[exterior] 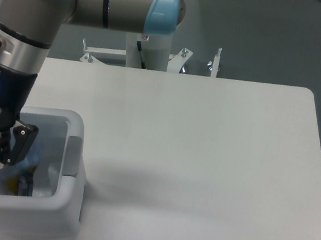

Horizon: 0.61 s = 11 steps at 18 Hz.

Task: Place the trash in the trash can
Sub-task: 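Open the gripper to release the bottle into the bin and rise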

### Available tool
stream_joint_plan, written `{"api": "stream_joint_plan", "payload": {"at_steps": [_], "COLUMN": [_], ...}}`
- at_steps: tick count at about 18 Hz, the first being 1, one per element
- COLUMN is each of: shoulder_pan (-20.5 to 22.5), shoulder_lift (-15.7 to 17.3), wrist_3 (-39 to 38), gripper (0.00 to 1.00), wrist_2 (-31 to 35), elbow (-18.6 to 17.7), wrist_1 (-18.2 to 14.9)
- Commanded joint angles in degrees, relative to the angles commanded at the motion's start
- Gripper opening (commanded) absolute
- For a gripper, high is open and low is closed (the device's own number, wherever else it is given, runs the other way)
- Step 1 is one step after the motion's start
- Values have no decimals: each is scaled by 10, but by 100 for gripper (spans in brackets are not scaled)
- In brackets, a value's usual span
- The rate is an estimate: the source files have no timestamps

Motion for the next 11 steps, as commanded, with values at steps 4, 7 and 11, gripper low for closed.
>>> {"api": "stream_joint_plan", "payload": {"at_steps": [4, 7, 11], "shoulder_pan": [42, 92, 157], "shoulder_lift": [15, 17, 19], "wrist_3": [-3, -4, 7], "gripper": [100, 100, 100], "wrist_2": [1, 13, 103], "elbow": [0, 2, -1], "wrist_1": [-1, -1, -4]}}
